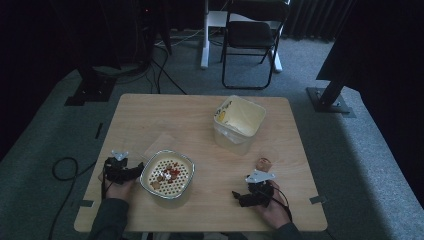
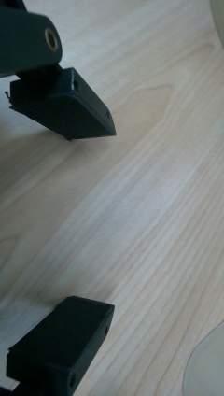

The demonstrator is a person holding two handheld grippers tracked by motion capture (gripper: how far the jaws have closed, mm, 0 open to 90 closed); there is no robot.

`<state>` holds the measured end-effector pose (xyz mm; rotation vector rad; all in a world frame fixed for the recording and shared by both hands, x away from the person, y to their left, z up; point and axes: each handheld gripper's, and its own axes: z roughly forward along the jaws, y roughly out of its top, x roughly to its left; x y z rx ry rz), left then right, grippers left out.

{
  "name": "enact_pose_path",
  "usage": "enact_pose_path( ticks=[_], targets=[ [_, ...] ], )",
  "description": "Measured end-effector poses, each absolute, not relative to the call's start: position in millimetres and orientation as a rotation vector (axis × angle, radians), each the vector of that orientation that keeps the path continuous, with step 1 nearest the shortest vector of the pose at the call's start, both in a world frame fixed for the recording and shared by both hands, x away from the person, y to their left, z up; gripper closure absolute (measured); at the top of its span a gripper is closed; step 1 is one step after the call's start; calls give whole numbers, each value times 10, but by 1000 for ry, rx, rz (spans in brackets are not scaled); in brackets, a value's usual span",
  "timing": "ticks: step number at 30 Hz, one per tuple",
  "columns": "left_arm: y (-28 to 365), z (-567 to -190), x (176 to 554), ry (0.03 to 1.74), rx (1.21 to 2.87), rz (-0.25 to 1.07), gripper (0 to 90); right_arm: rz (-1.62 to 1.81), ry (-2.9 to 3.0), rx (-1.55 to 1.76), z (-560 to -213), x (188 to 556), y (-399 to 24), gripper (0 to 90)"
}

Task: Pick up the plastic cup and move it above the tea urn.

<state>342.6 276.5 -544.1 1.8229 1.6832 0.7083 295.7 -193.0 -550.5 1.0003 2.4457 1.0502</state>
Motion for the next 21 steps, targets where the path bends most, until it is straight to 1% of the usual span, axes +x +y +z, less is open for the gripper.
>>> enact_pose_path(
  ticks=[5, 8, 10, 17, 19, 21],
  targets=[
    [2782, -5420, 3449, 1691, 1822, 705, 225, 1054, 2446, 998, -5505, 2916, -2041, 139],
    [2816, -5386, 3455, 1708, 1785, 666, 270, 1054, 2443, 1003, -5505, 2914, -2044, 140],
    [2824, -5375, 3454, 1710, 1777, 667, 271, 1053, 2439, 1010, -5505, 2916, -2043, 141],
    [2930, -5156, 3449, 1675, 1693, 678, 278, 1048, 2425, 1029, -5504, 2920, -2041, 142],
    [2941, -5082, 3468, 1659, 1681, 678, 303, 1048, 2421, 1036, -5504, 2920, -2040, 142],
    [2930, -5024, 3510, 1642, 1684, 679, 308, 1047, 2420, 1037, -5505, 2919, -2040, 141]
  ],
)
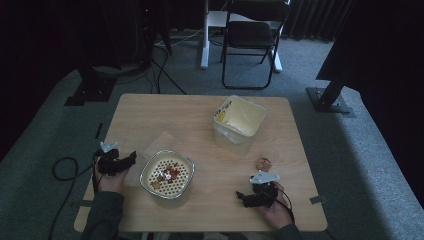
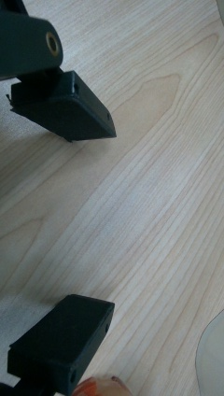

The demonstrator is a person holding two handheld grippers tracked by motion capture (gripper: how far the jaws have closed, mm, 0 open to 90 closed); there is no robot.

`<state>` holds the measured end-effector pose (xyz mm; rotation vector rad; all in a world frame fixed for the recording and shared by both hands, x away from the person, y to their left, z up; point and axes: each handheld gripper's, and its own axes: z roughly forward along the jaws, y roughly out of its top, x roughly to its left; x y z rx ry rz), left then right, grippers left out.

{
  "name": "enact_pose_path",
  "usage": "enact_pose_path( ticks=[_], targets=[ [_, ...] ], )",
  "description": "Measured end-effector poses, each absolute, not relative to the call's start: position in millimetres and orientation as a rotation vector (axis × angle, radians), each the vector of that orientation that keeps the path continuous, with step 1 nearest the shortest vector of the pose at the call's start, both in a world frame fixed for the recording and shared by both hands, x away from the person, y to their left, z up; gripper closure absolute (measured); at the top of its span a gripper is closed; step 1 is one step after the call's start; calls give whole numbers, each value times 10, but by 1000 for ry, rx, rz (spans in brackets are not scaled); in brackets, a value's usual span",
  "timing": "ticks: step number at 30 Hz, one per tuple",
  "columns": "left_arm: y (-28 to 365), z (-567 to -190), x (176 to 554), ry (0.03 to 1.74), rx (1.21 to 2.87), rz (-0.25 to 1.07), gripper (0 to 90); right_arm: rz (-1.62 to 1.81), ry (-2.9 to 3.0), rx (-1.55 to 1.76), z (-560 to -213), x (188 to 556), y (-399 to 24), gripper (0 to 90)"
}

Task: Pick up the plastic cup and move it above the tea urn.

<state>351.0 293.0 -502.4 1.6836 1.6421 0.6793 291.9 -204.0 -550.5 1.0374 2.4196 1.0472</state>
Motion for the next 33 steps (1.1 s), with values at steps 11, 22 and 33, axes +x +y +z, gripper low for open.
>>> enact_pose_path(
  ticks=[11, 22, 33],
  targets=[
    [2874, -4791, 3725, 1593, 1717, 704, 343, 1046, 2417, 1042, -5504, 2916, -2038, 142],
    [2832, -5003, 4176, 1619, 1872, 586, 491, 1043, 2416, 1044, -5504, 2915, -2038, 141],
    [2744, -5005, 4305, 1611, 1876, 479, 739, 1040, 2412, 1049, -5504, 2910, -2036, 142]
  ],
)
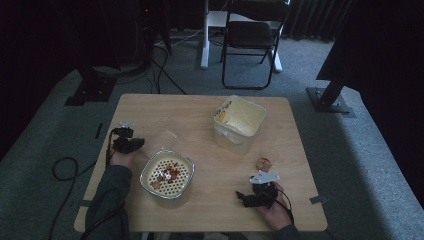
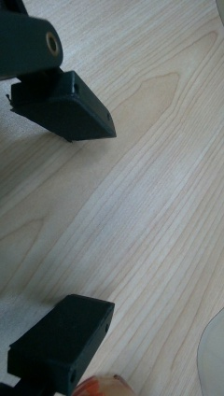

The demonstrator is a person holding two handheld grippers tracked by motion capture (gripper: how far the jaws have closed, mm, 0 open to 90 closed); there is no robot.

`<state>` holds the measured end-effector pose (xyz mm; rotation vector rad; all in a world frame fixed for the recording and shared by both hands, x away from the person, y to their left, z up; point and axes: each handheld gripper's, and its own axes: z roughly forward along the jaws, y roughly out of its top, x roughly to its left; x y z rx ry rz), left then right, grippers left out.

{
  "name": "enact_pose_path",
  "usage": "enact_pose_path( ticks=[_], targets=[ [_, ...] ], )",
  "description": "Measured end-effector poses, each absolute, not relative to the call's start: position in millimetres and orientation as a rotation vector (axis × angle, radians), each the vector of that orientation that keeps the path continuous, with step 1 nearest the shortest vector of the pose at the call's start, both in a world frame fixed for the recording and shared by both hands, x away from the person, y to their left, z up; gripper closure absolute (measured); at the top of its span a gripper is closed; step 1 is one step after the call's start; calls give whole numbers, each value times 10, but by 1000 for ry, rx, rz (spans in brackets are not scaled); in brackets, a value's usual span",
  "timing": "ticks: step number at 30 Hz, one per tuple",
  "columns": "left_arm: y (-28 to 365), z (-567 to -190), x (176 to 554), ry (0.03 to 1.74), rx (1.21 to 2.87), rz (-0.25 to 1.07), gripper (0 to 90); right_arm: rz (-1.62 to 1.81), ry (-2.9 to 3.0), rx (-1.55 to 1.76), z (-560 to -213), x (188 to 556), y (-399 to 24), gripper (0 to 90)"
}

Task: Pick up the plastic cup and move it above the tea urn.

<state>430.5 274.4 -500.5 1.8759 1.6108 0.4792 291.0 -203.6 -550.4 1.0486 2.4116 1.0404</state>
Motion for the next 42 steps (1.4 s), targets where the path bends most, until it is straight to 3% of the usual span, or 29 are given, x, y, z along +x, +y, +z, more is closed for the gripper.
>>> enact_pose_path(
  ticks=[5, 27, 42],
  targets=[
    [2765, -4888, 4330, 1577, 1805, 414, 781, 1040, 2411, 1050, -5503, 2909, -2035, 142],
    [2595, -4275, 4481, 1436, 1787, 446, 793, 1039, 2406, 1057, -5504, 2903, -2032, 142],
    [2119, -3753, 4631, 1298, 1837, 465, 792, 1039, 2405, 1057, -5504, 2903, -2032, 142]
  ],
)
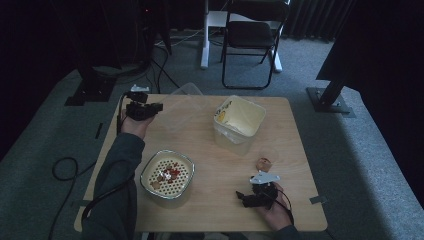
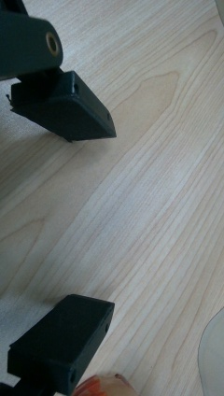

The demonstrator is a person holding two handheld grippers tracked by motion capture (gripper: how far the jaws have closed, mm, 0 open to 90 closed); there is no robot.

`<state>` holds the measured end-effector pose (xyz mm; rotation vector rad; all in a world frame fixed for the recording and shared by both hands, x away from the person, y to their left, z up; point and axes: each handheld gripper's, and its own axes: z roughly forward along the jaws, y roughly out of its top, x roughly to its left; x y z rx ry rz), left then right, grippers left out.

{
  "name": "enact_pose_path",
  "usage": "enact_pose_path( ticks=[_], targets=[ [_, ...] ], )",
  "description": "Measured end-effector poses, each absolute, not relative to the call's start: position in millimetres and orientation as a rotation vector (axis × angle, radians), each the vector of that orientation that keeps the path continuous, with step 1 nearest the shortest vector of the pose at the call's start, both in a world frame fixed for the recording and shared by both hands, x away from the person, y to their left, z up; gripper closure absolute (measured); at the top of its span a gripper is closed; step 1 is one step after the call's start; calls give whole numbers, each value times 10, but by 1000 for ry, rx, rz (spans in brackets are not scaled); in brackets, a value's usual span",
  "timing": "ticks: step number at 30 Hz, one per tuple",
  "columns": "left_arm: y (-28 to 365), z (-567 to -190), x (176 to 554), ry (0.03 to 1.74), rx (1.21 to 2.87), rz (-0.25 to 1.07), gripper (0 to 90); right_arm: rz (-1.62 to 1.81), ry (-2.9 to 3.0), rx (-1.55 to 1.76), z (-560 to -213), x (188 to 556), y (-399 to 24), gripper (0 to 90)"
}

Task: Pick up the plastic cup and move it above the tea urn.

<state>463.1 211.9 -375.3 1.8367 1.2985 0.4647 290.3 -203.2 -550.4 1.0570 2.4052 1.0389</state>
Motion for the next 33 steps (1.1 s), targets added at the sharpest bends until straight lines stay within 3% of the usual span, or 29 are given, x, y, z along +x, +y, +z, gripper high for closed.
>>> enact_pose_path(
  ticks=[11, 30, 32, 33],
  targets=[
    [1658, -3464, 4725, 1211, 1880, 454, 790, 1041, 2404, 1058, -5504, 2903, -2031, 142],
    [1005, -3430, 4798, 1115, 1916, 380, 784, 1038, 2405, 1055, -5504, 2903, -2033, 142],
    [937, -3446, 4800, 1097, 1902, 361, 763, 1039, 2404, 1056, -5504, 2903, -2032, 142],
    [915, -3456, 4803, 1070, 1889, 330, 704, 1039, 2404, 1056, -5503, 2902, -2032, 142]
  ],
)
